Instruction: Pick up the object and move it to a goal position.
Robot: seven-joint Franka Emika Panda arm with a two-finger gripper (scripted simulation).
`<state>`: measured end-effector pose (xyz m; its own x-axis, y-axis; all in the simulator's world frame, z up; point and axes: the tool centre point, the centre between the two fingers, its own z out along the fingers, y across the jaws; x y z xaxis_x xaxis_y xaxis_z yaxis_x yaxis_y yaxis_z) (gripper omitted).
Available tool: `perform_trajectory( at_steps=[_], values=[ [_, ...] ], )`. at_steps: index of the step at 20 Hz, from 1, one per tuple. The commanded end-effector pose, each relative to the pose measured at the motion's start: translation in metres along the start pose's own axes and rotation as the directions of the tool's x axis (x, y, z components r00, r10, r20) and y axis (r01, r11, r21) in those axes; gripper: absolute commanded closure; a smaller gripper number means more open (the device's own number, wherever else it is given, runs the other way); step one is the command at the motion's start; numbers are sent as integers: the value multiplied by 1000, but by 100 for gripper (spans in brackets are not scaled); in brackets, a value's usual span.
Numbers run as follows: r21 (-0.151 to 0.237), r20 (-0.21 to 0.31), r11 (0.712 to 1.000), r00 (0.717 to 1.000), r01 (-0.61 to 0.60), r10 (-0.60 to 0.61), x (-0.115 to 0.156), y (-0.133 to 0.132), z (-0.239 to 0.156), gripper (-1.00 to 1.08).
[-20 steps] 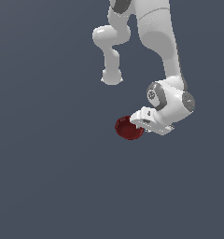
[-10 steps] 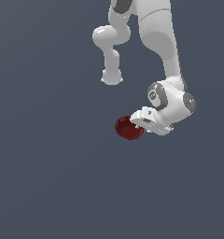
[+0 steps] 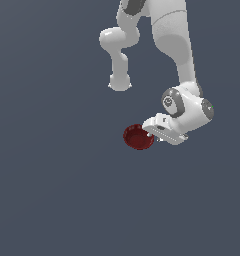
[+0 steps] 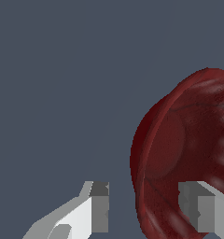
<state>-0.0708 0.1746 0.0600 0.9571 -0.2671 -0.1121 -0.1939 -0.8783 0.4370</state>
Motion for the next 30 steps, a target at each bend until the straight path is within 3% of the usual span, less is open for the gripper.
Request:
perform_trajectory(
  at_steps=[1, 16, 17, 30],
  values=[
    [-6, -1, 1000, 1000, -4, 4, -1, -1, 0, -20],
    [-5, -1, 1000, 1000, -4, 4, -2, -1, 30, -20],
    [-5, -1, 1000, 1000, -4, 4, -2, -1, 30, 108],
    [-5, -1, 1000, 1000, -5, 5, 1, 1, 28, 108]
  ],
)
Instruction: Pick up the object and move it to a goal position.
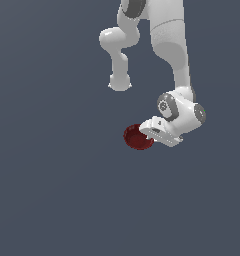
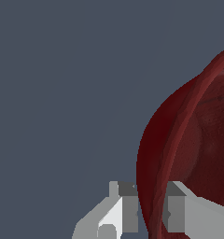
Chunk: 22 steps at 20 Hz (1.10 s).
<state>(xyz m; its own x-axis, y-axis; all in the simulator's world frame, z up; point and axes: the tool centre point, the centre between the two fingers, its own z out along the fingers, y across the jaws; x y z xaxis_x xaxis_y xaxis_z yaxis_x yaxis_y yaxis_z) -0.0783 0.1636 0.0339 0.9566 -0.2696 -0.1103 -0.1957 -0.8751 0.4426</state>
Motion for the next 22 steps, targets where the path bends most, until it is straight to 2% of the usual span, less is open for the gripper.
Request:
perform_trajectory(
  at_steps=[1, 8, 22],
  values=[
    [0, -1, 1000, 1000, -1, 1, 5, 3, -2, 108],
    [0, 0, 1000, 1000, -2, 2, 35, 25, -17, 108],
    [0, 0, 1000, 1000, -2, 2, 127, 89, -63, 108]
  ],
)
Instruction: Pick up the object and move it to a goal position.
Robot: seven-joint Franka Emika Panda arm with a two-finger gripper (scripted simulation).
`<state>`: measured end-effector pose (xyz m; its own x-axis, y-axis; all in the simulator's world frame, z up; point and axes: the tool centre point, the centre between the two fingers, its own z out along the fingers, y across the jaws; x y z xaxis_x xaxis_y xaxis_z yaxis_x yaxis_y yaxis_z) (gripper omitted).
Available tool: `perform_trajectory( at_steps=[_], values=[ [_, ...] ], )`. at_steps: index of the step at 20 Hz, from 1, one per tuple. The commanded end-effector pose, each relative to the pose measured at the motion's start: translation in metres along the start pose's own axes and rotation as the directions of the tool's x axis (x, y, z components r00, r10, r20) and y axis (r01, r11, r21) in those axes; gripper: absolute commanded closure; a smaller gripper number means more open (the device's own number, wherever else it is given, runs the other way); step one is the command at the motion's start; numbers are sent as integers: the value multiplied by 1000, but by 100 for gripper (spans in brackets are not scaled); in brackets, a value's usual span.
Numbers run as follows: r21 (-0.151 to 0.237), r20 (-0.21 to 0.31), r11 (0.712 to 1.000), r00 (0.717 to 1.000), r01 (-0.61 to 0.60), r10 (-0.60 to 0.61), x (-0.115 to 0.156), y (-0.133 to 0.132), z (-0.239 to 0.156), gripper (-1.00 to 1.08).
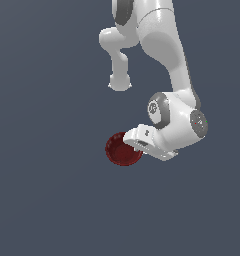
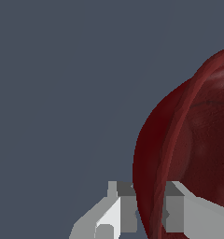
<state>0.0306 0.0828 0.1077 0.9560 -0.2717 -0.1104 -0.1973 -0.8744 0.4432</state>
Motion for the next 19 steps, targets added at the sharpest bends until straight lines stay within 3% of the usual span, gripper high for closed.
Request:
perform_trajectory(
  at_steps=[1, 9, 19],
  values=[
    [0, -2, 1000, 1000, 1, -1, 15, 10, -8, 108],
    [0, -2, 1000, 1000, 1, -1, 43, 27, -22, 108],
    [0, -2, 1000, 1000, 1, -1, 53, 32, -26, 108]
  ],
)
